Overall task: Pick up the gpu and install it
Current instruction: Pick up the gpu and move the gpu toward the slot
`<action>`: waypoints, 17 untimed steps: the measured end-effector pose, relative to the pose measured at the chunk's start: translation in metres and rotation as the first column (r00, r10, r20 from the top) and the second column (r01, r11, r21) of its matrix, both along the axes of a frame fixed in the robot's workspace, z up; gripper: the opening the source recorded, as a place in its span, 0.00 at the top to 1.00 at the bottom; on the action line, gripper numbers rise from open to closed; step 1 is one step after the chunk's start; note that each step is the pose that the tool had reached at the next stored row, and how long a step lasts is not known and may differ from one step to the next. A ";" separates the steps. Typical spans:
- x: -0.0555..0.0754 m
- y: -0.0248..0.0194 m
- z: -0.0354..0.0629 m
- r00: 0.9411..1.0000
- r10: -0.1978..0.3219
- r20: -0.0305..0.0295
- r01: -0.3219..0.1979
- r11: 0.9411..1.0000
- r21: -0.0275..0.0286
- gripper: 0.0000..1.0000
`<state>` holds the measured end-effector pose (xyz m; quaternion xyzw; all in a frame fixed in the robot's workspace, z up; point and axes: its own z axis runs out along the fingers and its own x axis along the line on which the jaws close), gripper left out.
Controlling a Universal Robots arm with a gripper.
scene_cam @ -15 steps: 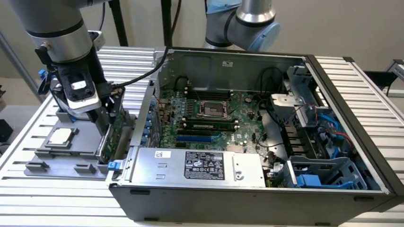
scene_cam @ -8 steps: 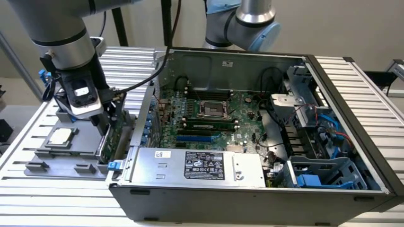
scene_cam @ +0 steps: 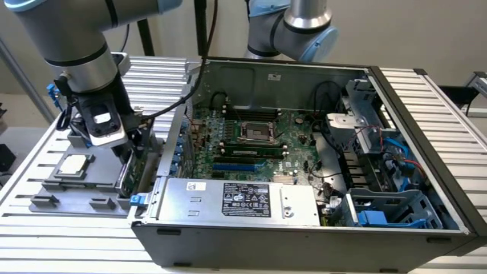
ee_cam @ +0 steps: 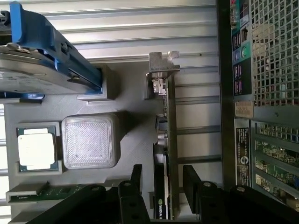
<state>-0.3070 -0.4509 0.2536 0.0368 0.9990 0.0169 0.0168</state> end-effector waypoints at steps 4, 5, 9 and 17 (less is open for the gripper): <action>0.000 0.0000 -0.0049 1.000 -0.001 0.012 0.001 1.000 0.000 0.52; 0.000 0.0000 -0.0060 1.000 -0.001 0.015 0.001 1.000 0.000 0.52; -0.001 0.0000 -0.0098 1.000 -0.007 0.017 0.007 1.000 0.000 0.52; -0.004 0.0010 -0.0109 1.000 -0.021 0.017 0.021 1.000 0.000 0.52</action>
